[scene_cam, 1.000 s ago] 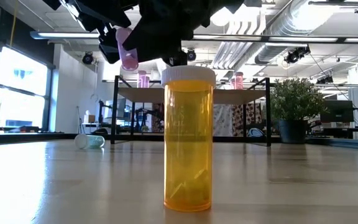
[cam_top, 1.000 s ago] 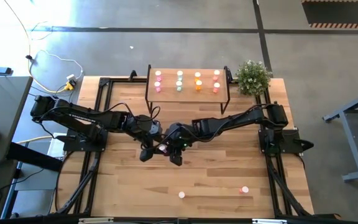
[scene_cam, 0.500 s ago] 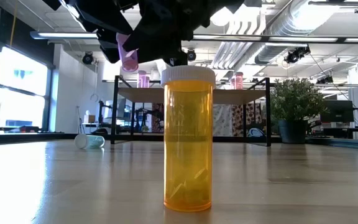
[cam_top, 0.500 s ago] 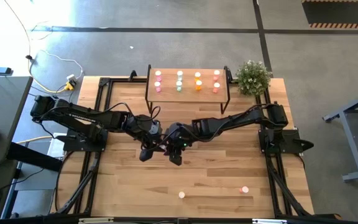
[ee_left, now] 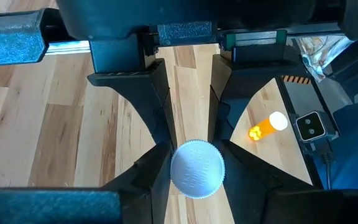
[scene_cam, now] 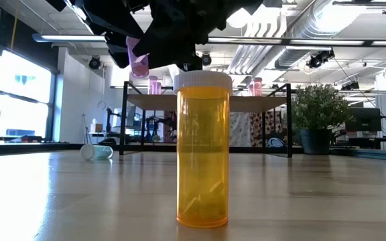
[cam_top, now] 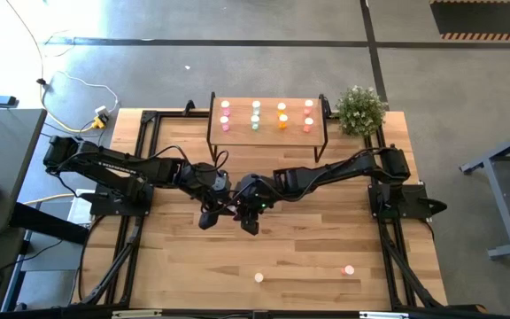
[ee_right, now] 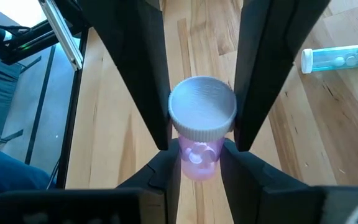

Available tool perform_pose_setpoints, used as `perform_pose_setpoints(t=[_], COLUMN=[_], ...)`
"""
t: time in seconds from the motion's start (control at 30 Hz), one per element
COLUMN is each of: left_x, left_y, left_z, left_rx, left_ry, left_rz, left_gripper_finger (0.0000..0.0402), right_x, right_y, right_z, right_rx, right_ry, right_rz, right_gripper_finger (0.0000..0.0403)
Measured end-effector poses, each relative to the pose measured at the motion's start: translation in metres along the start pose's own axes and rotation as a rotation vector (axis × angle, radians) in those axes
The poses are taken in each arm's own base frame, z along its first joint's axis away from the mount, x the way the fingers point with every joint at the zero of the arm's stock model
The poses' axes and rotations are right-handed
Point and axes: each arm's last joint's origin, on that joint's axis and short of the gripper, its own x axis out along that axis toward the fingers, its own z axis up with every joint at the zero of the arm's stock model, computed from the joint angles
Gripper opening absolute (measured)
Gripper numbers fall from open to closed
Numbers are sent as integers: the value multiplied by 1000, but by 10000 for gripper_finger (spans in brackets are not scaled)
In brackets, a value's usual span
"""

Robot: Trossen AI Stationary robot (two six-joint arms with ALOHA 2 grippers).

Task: Pick and place medicine bottles onto shelf by color
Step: Put the pink pill bottle on the shelf aligned with the pink bottles

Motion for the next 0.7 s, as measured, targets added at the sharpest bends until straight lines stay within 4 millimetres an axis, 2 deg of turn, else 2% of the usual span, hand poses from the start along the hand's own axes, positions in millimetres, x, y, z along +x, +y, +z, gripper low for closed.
perform_pose_setpoints(t=[0.37,0.7], left_x=[0,-3], left_y=[1,10], left_z=[-5,-6], left_rx=[9,-1], left_ry=[46,64], left_rz=[24,90], left_gripper_finger=[117,117], right_x=[-1,-6], right_y=[-6,-20], right_z=[1,4], right_rx=[33,109], right_ry=[4,43], right_rz=[-28,-4], right_gripper_finger=[183,190])
